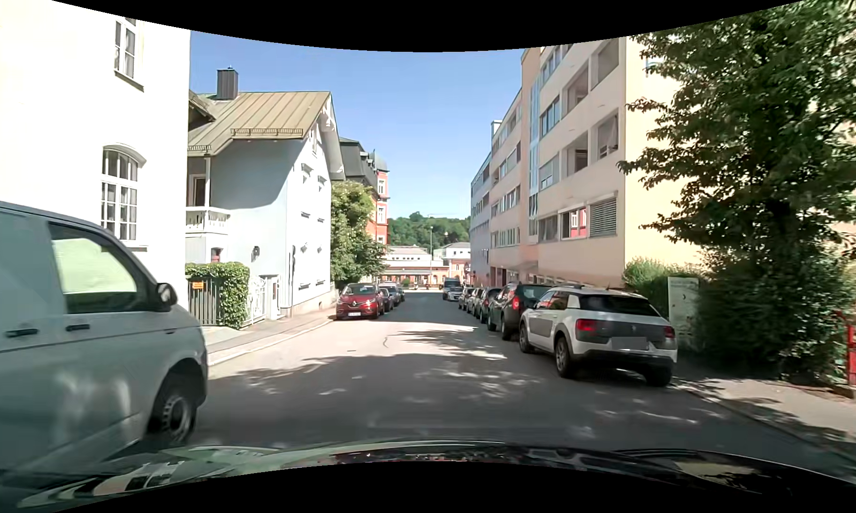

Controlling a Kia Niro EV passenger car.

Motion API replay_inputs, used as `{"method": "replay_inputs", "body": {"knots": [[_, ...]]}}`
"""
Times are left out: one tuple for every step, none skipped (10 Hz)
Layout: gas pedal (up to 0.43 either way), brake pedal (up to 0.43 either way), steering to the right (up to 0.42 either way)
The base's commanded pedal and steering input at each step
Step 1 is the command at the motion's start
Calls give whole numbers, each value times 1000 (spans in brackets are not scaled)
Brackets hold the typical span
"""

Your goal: Follow the waypoints while adhering to traffic rules and regulations

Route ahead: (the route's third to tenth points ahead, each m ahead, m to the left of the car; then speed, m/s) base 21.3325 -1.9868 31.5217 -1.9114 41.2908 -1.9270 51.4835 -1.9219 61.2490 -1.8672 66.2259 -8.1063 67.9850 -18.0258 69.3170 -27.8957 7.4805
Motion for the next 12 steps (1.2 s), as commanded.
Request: {"method": "replay_inputs", "body": {"knots": [[0,24,2],[0,30,0],[0,30,-1],[0,37,-3],[0,43,-3],[0,43,-4],[0,43,-4],[0,43,-4],[0,43,-4],[0,49,-4],[0,49,-4],[0,49,-4]]}}
